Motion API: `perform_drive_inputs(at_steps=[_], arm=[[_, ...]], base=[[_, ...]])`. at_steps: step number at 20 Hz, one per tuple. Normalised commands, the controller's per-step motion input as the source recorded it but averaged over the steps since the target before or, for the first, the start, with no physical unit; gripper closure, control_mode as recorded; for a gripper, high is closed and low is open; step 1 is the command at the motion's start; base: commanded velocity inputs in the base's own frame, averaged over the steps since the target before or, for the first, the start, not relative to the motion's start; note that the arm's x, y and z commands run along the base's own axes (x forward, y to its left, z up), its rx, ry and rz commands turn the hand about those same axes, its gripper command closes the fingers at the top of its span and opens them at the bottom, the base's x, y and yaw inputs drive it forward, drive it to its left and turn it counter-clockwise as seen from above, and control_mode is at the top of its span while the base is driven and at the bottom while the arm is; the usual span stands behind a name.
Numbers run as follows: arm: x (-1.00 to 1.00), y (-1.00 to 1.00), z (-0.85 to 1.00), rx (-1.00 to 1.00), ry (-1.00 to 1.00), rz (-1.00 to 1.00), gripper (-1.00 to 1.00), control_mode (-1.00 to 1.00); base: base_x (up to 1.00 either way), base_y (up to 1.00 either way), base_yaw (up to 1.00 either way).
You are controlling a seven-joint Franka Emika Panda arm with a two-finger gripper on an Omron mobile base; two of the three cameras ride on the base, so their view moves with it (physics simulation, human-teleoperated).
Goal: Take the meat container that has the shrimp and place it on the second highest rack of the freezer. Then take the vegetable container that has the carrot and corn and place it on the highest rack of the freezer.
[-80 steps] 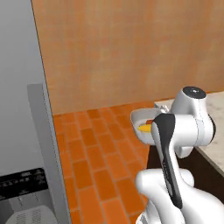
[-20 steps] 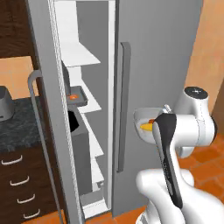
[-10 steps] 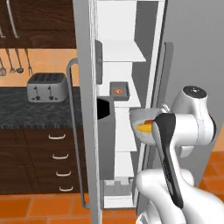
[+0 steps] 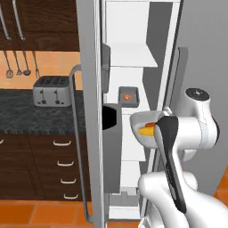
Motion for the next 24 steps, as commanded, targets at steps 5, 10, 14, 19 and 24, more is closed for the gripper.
perform_drive_inputs(at_steps=[5, 10, 14, 19, 24], arm=[[0.0, 0.0, 0.0, 0.0, 0.0, 0.0, 1.0, 1.0], [0.0, 0.0, 0.0, 0.0, 0.0, 0.0, 1.0, 1.0], [0.0, 0.0, 0.0, 0.0, 0.0, 0.0, 1.0, 1.0], [-0.09, 0.0, 0.54, 0.0, -0.21, 0.0, 1.0, -1.0], [-0.01, 0.0, 1.0, 0.0, -0.27, 0.0, 1.0, -1.0]], base=[[0.46, 0.0, 0.07], [0.27, 0.07, 0.05], [0.08, 0.04, 0.02], [0.0, 0.0, 0.0], [0.0, 0.0, 0.0]])
